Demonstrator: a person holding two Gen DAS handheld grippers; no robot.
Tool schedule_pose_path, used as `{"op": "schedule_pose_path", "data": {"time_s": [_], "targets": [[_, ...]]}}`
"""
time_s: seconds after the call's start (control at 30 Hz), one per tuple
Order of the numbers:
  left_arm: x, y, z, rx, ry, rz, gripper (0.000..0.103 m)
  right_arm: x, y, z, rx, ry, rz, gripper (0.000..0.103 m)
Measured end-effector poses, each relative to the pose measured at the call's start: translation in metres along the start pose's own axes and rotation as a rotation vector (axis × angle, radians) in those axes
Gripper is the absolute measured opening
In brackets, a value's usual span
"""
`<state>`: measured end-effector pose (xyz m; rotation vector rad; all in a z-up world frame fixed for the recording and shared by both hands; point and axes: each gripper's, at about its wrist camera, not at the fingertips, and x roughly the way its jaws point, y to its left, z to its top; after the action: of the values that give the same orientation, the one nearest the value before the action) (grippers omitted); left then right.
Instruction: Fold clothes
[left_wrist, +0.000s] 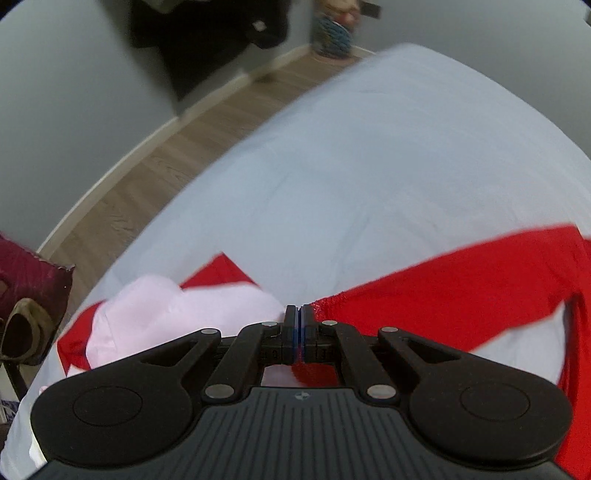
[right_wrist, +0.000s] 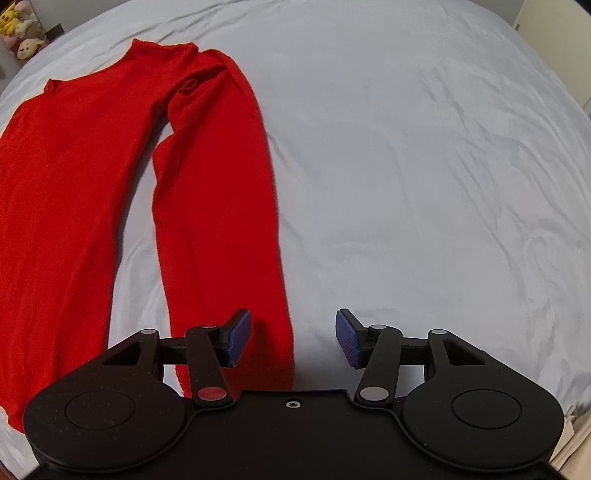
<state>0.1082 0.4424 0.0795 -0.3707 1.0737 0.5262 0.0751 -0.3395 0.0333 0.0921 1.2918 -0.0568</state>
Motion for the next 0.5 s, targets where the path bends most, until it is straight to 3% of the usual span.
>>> {"op": "schedule_pose_path", "data": {"time_s": [0.07,0.1,0.13,0.23,0.5], "targets": [[0.007,-0.001,0.006,0.013,0.024,0.032,0.007,-0.001,-0.005,0.000,0.013,0.002,0.008,0.050],[0.009,-0.001,0.007,0.022,0.031,0.055,0.013,-0.001,-0.007,0.000,0.021,0.003,0.015,0.050],[0.008,0.000,0.008,0.024,0.028,0.072,0.021,-0.002,-0.009,0.001,0.029,0.003,0.022,0.050],[0.001,0.003,0.009,0.015,-0.018,0.085,0.028,-0.002,-0.012,0.001,0.037,0.011,0.039,0.050],[-0.019,-0.037,-0.015,0.187,-0.044,-0.028,0.034,0.009,-0.006,-0.011,0.014,0.084,0.118,0.050]]}}
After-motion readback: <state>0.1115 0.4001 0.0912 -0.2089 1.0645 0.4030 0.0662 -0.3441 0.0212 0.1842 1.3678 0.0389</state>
